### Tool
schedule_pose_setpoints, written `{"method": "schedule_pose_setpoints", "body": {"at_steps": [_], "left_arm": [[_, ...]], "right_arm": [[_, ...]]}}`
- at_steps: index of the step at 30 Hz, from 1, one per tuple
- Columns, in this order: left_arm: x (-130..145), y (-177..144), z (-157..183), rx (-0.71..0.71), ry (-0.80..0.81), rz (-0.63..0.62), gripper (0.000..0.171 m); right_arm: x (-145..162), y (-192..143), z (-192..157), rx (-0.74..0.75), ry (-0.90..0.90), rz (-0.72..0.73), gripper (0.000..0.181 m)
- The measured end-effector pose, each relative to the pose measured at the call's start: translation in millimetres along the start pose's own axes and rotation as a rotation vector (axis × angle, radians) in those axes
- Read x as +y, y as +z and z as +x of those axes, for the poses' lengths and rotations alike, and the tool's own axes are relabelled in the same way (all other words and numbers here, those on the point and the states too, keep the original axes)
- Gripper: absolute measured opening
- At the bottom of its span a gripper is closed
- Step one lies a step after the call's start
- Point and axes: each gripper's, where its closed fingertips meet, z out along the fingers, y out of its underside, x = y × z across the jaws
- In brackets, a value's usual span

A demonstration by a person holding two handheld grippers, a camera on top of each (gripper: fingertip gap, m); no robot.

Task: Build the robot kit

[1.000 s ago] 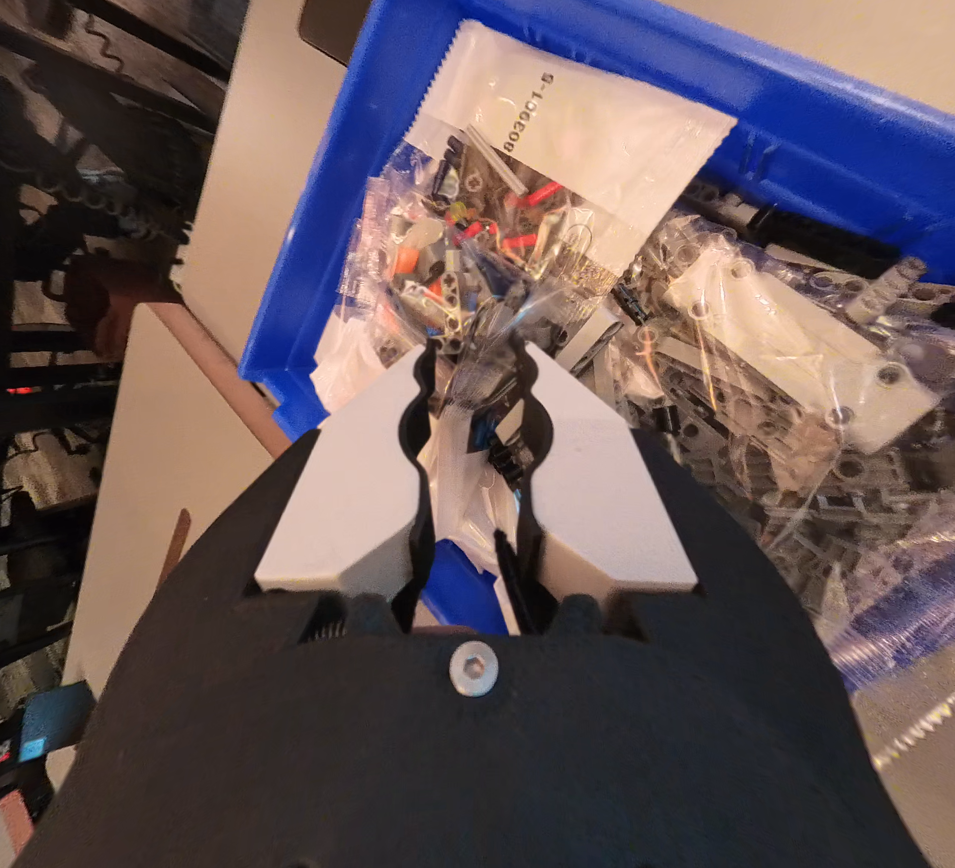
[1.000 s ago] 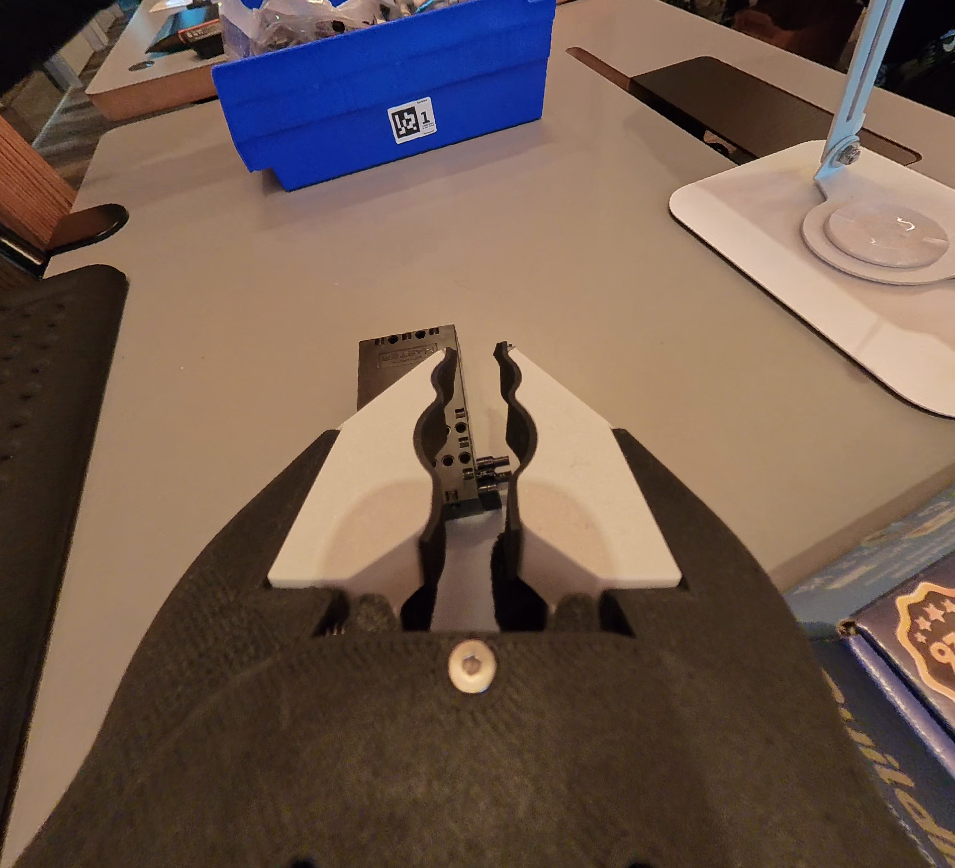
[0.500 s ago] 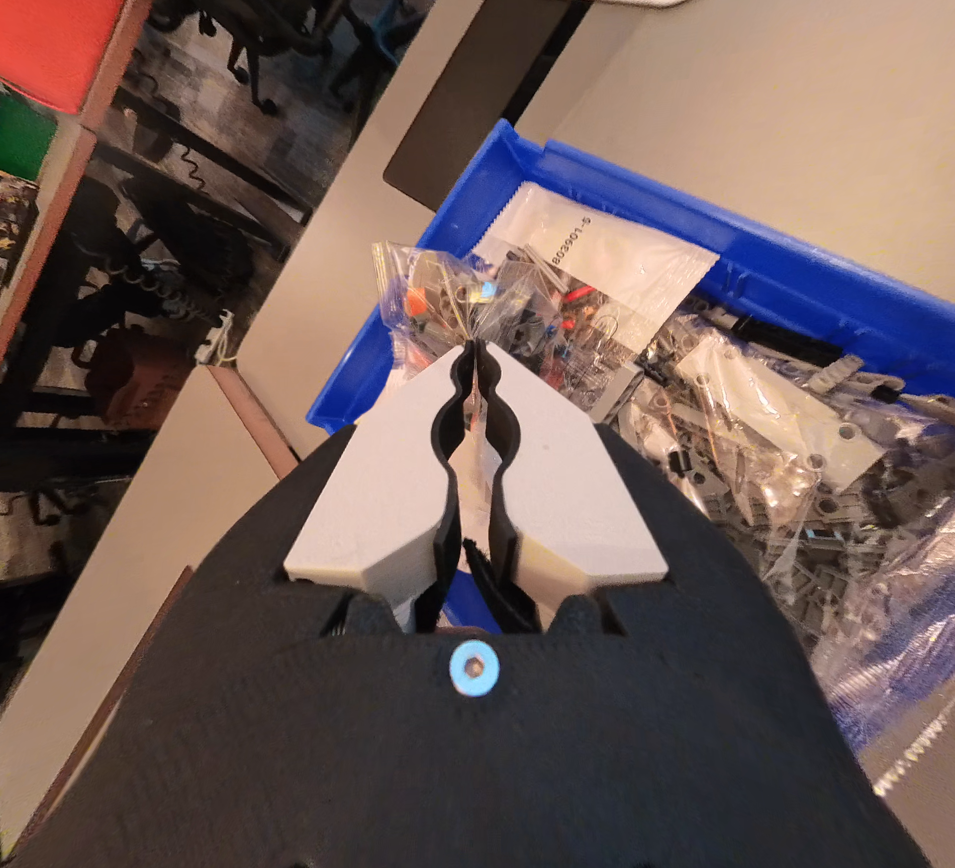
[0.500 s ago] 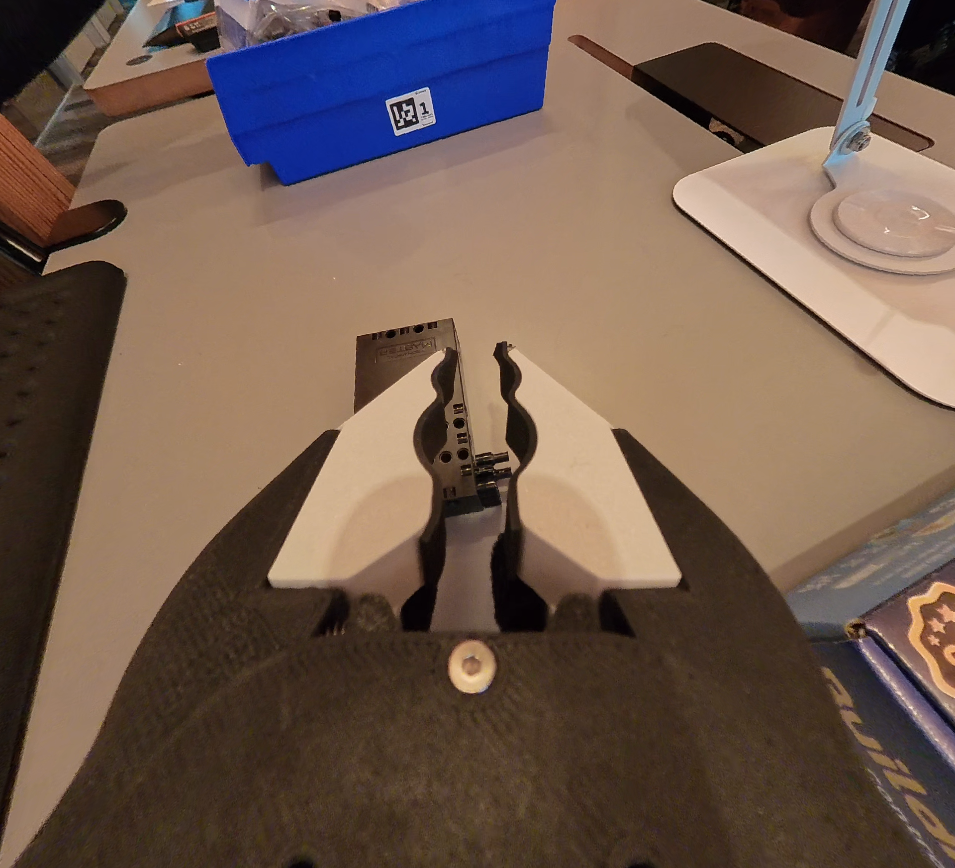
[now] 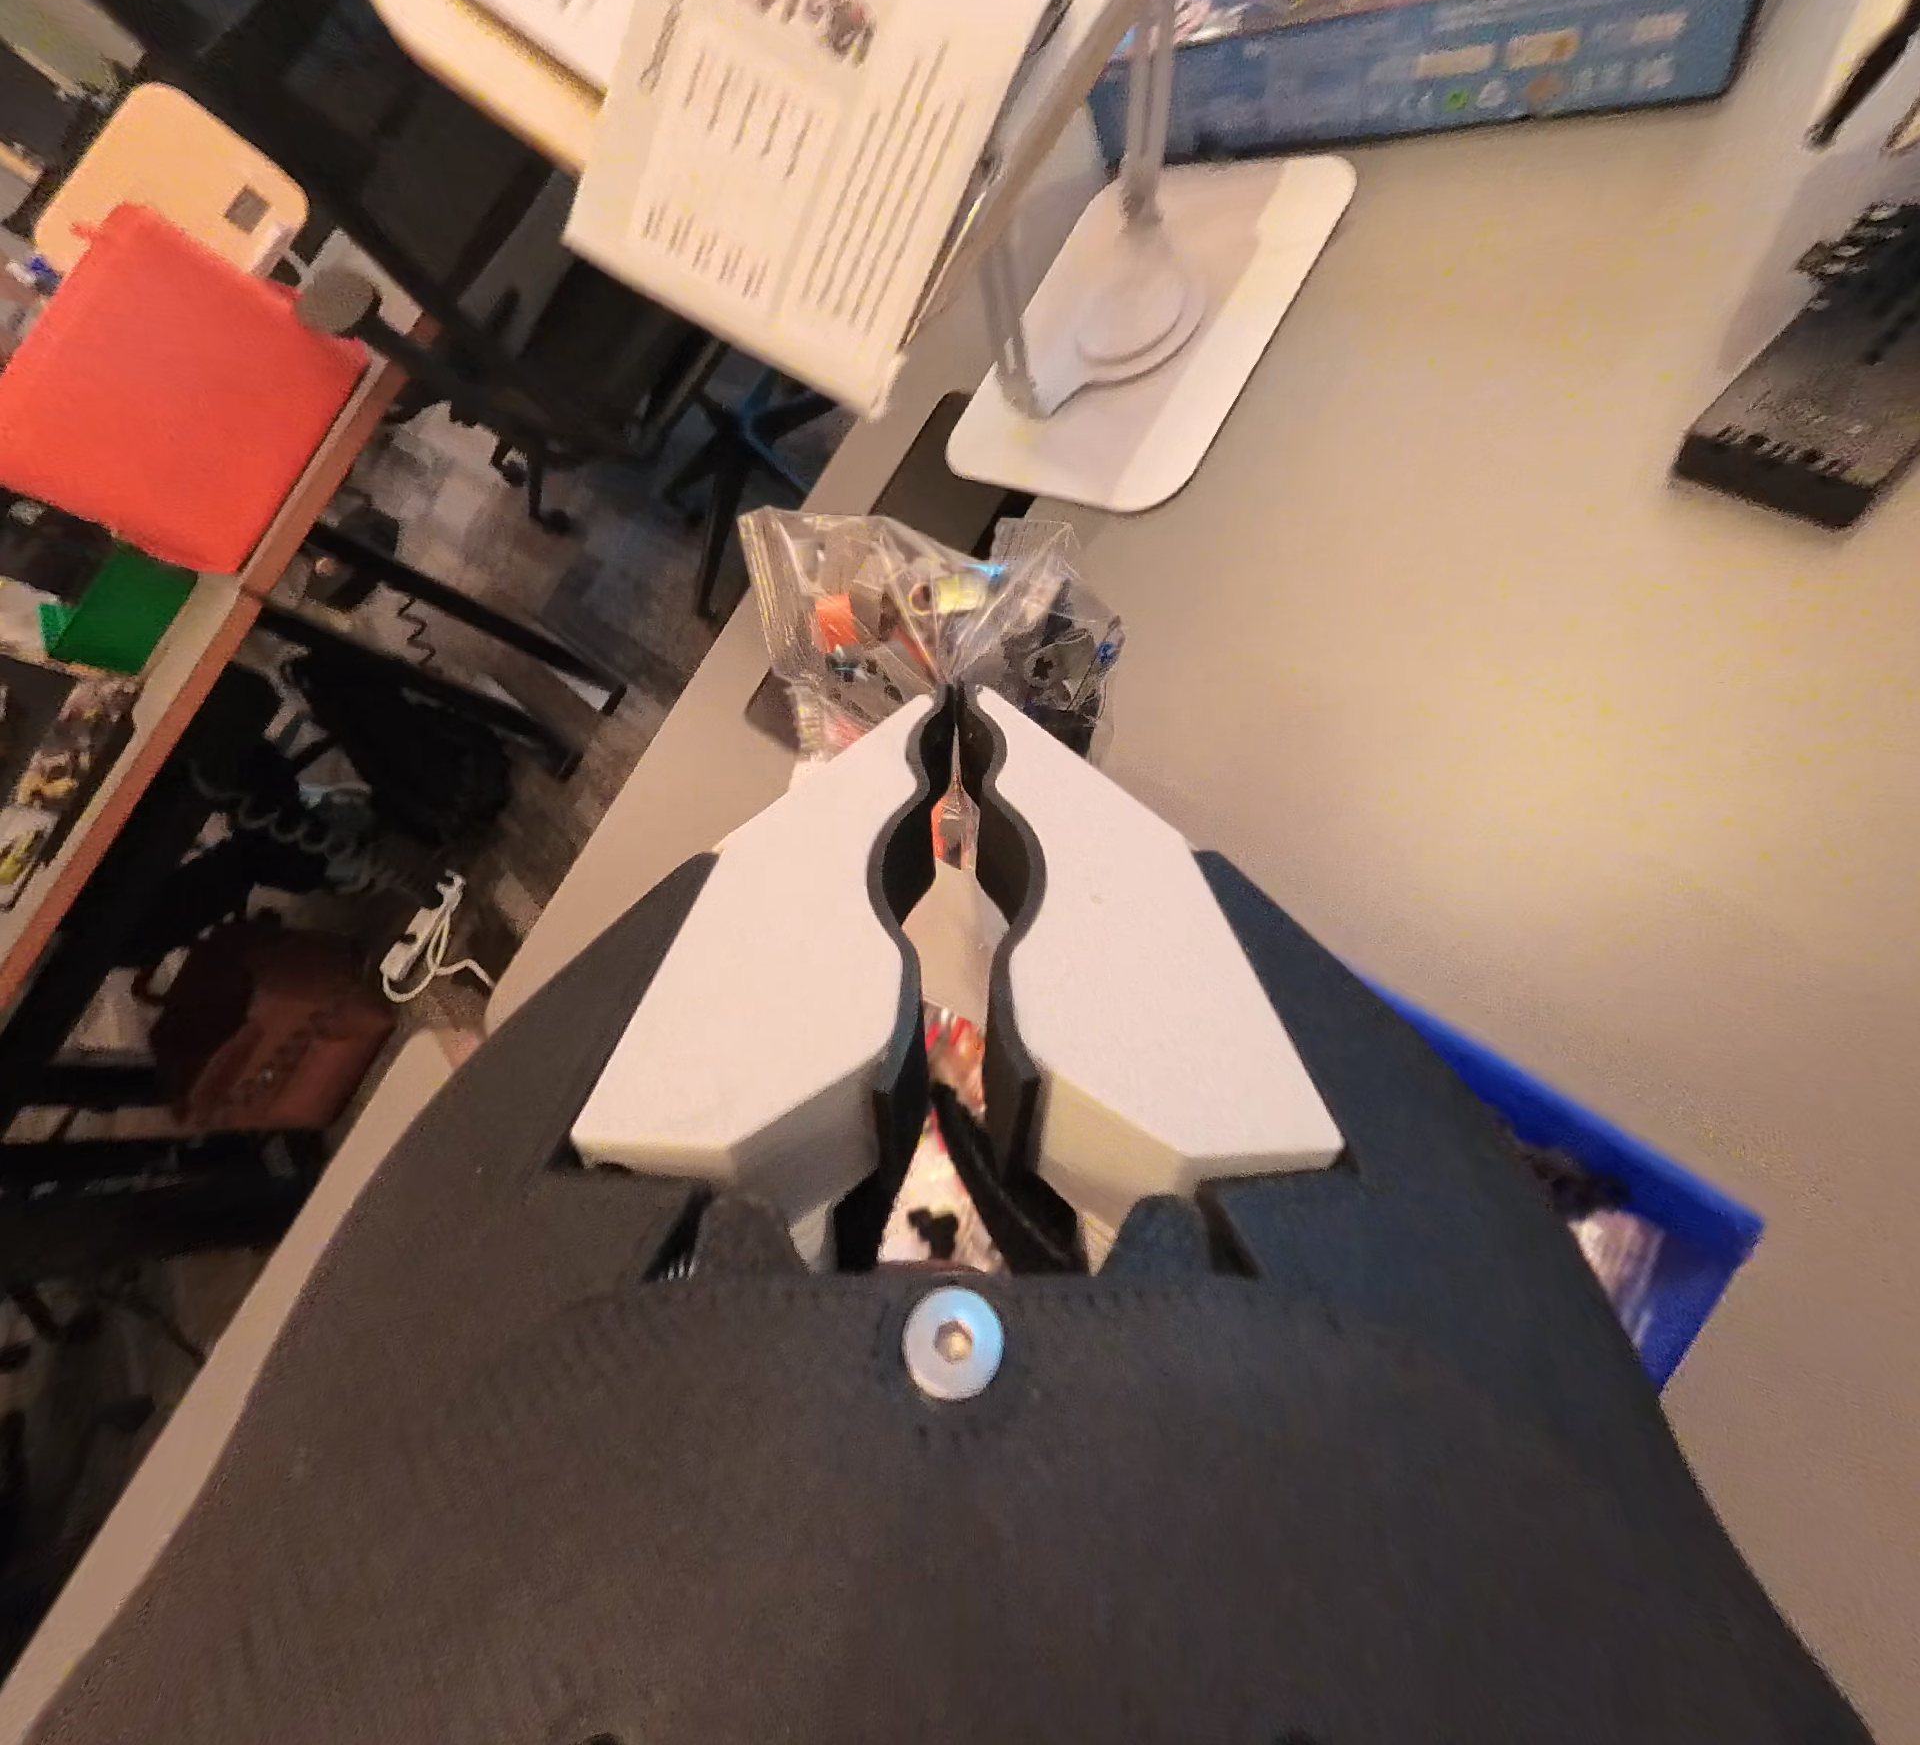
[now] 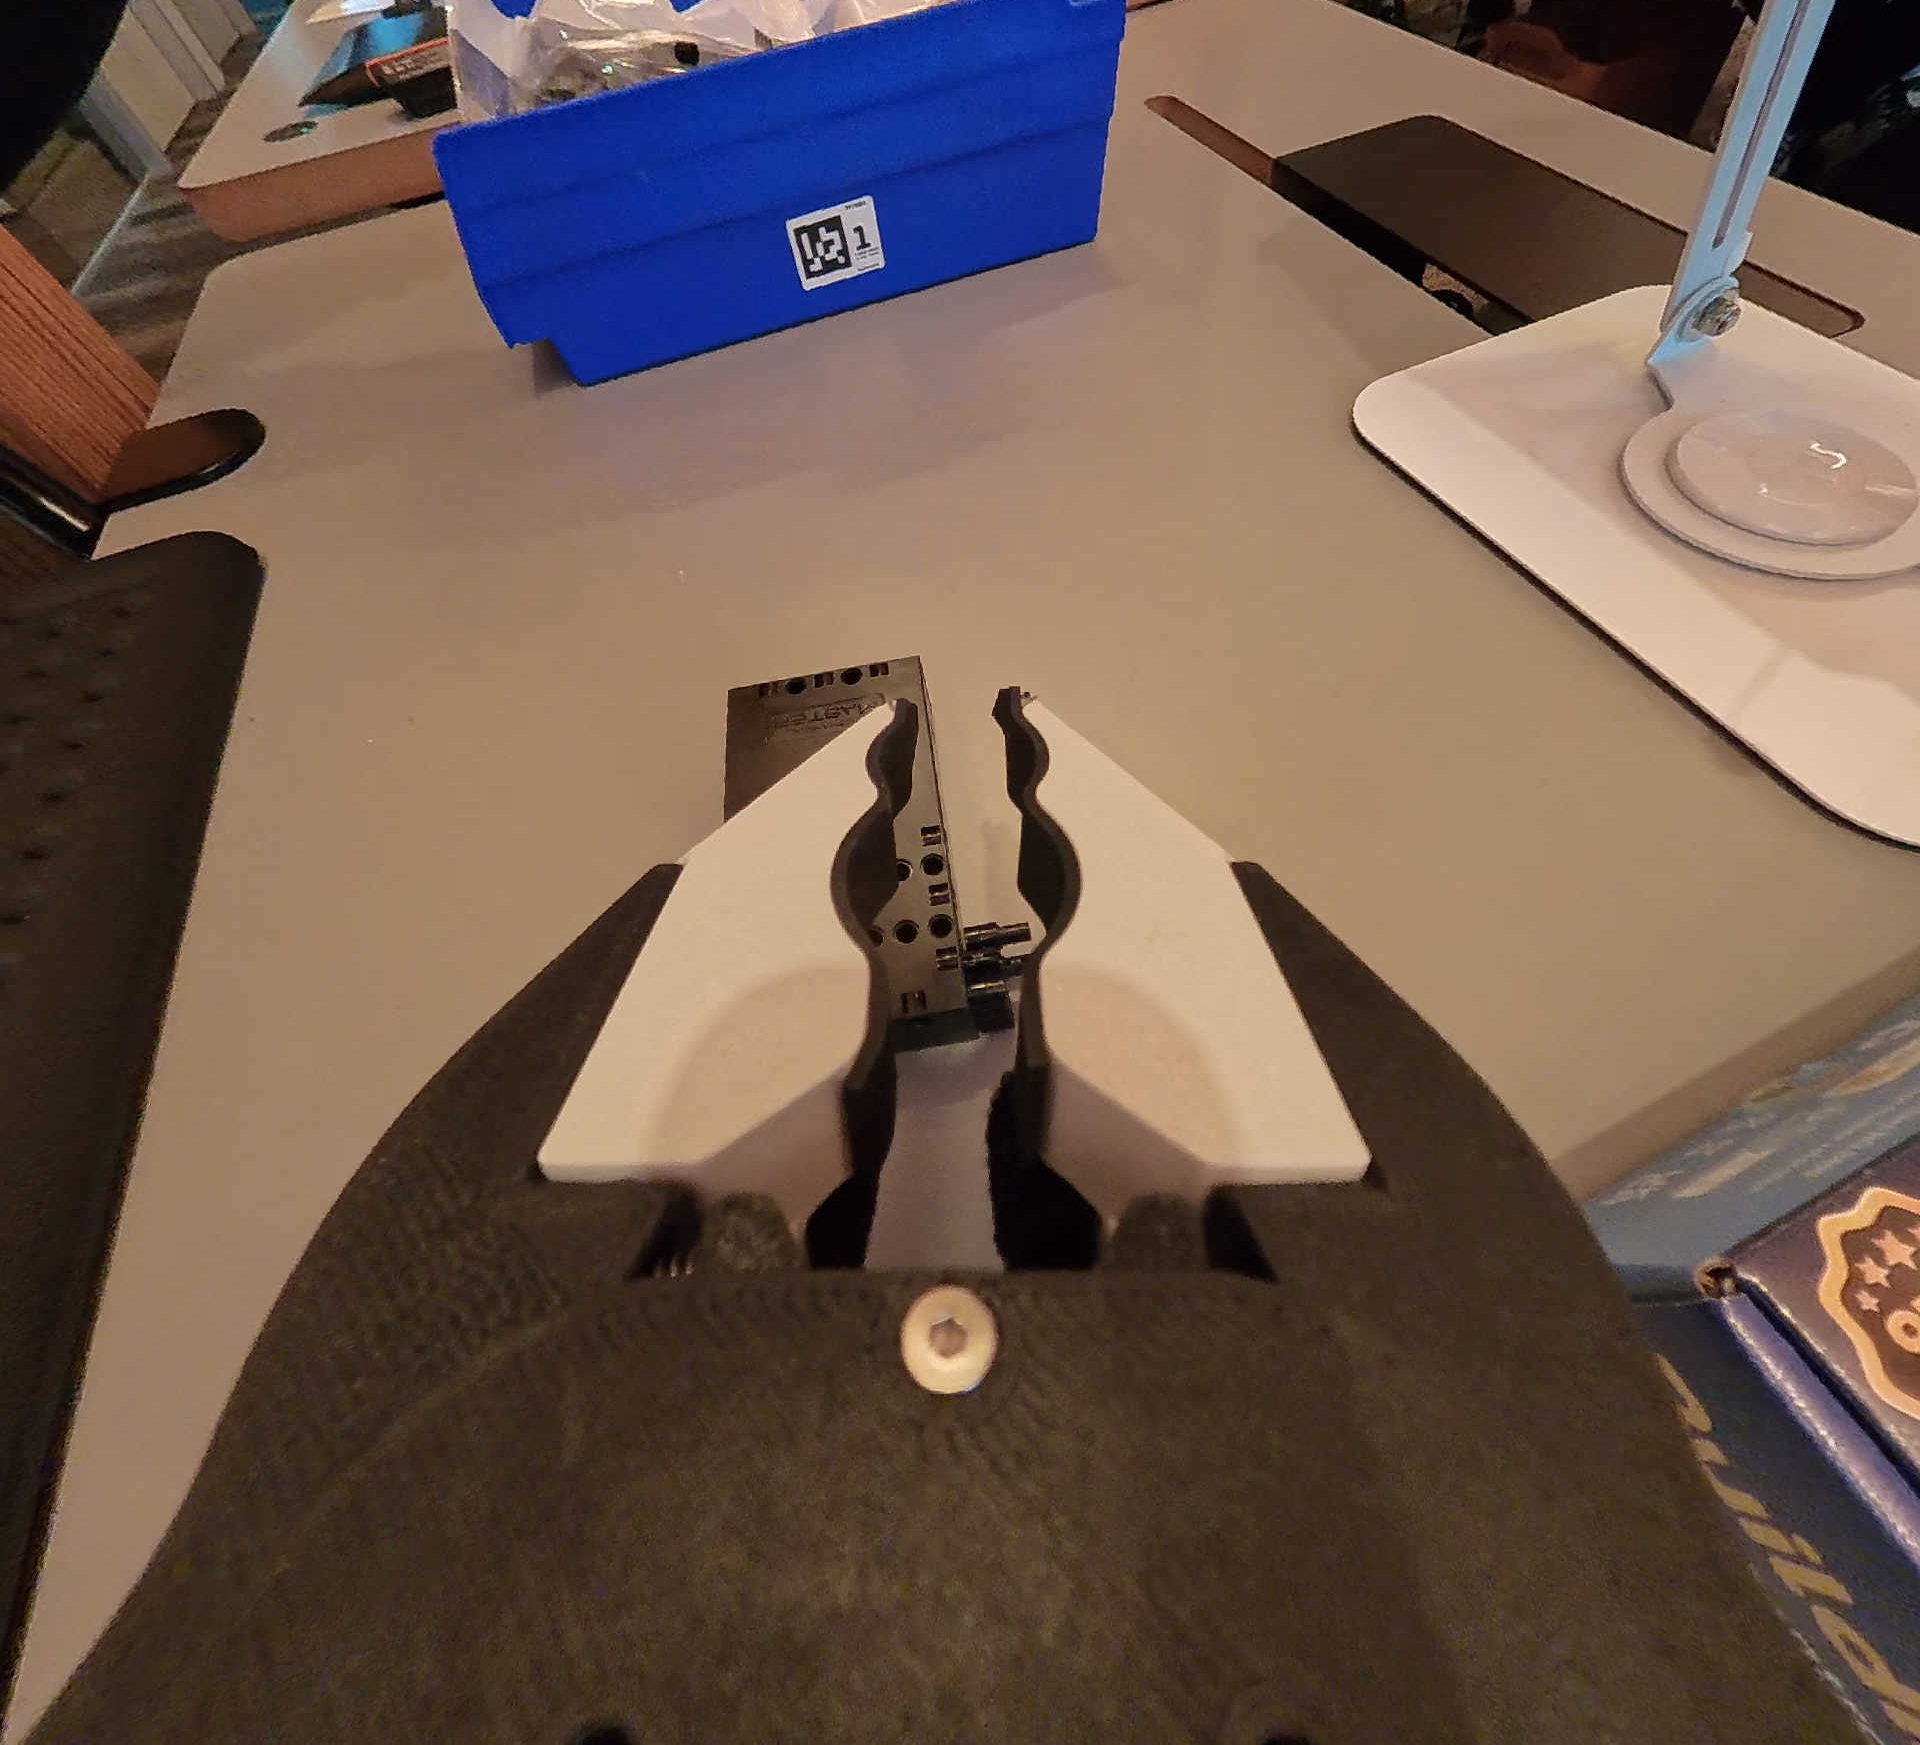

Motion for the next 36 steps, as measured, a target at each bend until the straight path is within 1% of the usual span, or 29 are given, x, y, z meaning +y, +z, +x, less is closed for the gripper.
{"method": "schedule_pose_setpoints", "body": {"at_steps": [5,7,10,13,17,19,21,23,25,27,29,32,34,36], "left_arm": [[-43.9,27.8,44.3,0.08,0.054,0.016,0.0],[-53.6,42.8,67.7,0.122,0.071,0.005,0.0],[-58.8,68.4,102.7,0.172,0.106,-0.041,0.0],[-50.0,95.8,133.0,0.201,0.156,-0.13,0.0],[-25.5,127.0,163.8,0.245,0.198,-0.246,0.0],[-4.7,138.0,168.6,0.243,0.237,-0.338,0.0],[17.1,143.6,171.1,0.257,0.235,-0.433,0.0],[30.0,148.4,171.6,0.255,0.211,-0.464,0.0],[38.8,148.3,174.2,0.274,0.178,-0.489,0.002],[29.7,143.6,169.5,0.248,0.168,-0.435,0.012],[16.8,129.2,165.0,0.255,0.127,-0.38,0.02],[1.4,93.9,144.5,0.241,0.069,-0.295,0.021],[2.0,65.4,117.5,0.189,0.042,-0.268,0.02],[12.4,35.8,85.7,0.124,0.018,-0.263,0.018]], "right_arm": [[-3.7,-2.9,0.5,0.006,-0.004,0.012,0.016],[-5.5,-4.2,0.3,0.007,-0.005,0.018,0.016],[-7.7,-5.2,-0.6,0.006,-0.009,0.025,0.016],[-9.2,-5.9,-1.7,0.006,-0.014,0.027,0.016],[-11.1,-7.0,-2.4,0.006,-0.019,0.032,0.016],[-11.9,-7.4,-2.6,0.007,-0.021,0.034,0.016],[-12.1,-7.5,-2.8,0.008,-0.023,0.033,0.016],[-12.5,-7.6,-3.2,0.008,-0.027,0.032,0.016],[-12.6,-7.7,-3.6,0.007,-0.028,0.033,0.016],[-12.5,-8.0,-3.4,0.009,-0.029,0.031,0.016],[-12.3,-8.2,-3.0,0.009,-0.027,0.032,0.016],[-11.3,-8.3,-1.8,0.011,-0.024,0.03,0.016],[-10.9,-8.0,-1.8,0.011,-0.023,0.029,0.016],[-9.8,-6.8,-2.1,0.009,-0.023,0.025,0.016]]}}
